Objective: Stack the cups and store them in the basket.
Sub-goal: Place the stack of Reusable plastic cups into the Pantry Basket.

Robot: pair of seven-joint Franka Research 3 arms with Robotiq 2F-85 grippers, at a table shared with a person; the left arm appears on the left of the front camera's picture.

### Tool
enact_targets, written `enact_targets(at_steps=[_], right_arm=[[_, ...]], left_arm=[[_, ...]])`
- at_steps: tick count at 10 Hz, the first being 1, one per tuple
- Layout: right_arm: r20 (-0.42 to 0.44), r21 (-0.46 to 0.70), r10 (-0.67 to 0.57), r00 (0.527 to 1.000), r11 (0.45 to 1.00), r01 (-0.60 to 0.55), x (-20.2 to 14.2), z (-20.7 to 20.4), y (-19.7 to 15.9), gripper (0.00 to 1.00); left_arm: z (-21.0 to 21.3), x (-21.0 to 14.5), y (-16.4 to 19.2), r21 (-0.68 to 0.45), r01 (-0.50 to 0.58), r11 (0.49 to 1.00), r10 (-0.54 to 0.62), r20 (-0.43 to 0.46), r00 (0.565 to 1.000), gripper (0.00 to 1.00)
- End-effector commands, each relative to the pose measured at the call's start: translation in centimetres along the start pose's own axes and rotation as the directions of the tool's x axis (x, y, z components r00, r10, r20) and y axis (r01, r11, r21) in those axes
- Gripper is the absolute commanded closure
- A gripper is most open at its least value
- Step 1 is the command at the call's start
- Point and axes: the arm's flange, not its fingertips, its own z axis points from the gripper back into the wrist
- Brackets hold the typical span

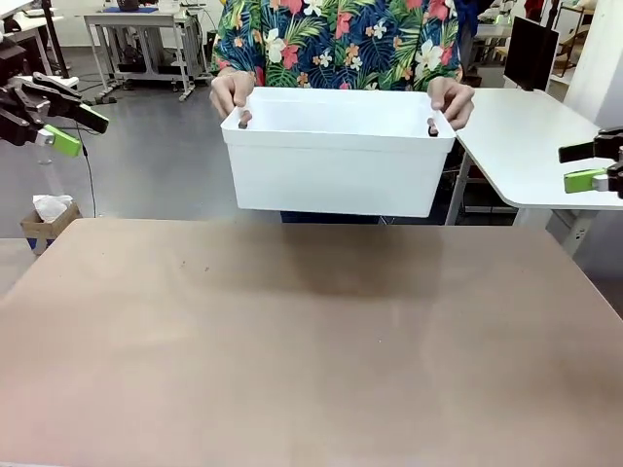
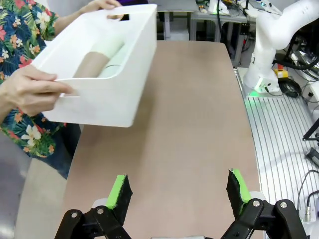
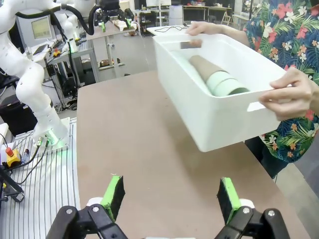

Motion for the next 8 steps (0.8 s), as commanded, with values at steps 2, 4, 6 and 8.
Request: enact_targets(at_steps=[2, 4, 6, 8], right_arm=[[0.025, -0.003, 0.017, 1.0, 1.0, -0.017, 0.21, -0.12, -0.19, 0.0], [0.025, -0.003, 0.017, 1.0, 1.0, -0.017, 0.21, -0.12, -0.19, 0.0], [0.025, -0.003, 0.017, 1.0, 1.0, -0.017, 0.21, -0.12, -0.19, 0.0], [0.025, -0.003, 0.017, 1.0, 1.0, -0.017, 0.21, -0.12, -0.19, 0.0]], left_arm=[[0.05, 0.33, -0.22, 0.007, -0.011, 1.0, 0.011, -0.009, 1.0, 0.0], [0.05, 0.33, -0.22, 0.007, -0.011, 1.0, 0.011, -0.009, 1.0, 0.0], [0.05, 0.33, -0.22, 0.007, -0.011, 1.0, 0.011, -0.009, 1.0, 0.0], [0.05, 0.33, -0.22, 0.007, -0.011, 1.0, 0.011, -0.009, 1.0, 0.0]])
